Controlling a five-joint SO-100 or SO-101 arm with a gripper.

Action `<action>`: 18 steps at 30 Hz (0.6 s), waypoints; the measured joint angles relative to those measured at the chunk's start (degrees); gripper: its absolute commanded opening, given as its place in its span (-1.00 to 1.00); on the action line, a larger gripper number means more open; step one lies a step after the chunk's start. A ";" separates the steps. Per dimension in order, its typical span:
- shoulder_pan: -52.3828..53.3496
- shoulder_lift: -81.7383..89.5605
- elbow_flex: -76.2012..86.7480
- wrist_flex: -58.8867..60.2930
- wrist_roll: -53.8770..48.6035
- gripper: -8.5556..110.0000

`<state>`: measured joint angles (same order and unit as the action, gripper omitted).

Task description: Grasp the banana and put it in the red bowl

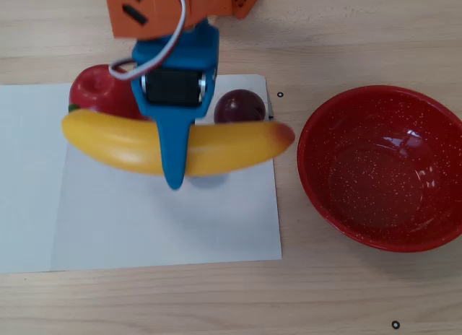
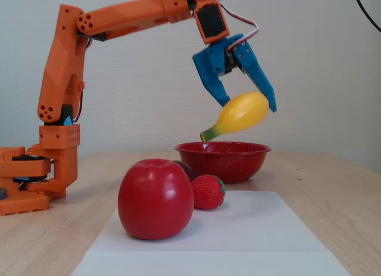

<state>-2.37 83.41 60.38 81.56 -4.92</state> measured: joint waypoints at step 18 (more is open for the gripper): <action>22.15 8.26 5.45 0.44 -7.21 -0.85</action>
<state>19.78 91.67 65.83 82.00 -12.13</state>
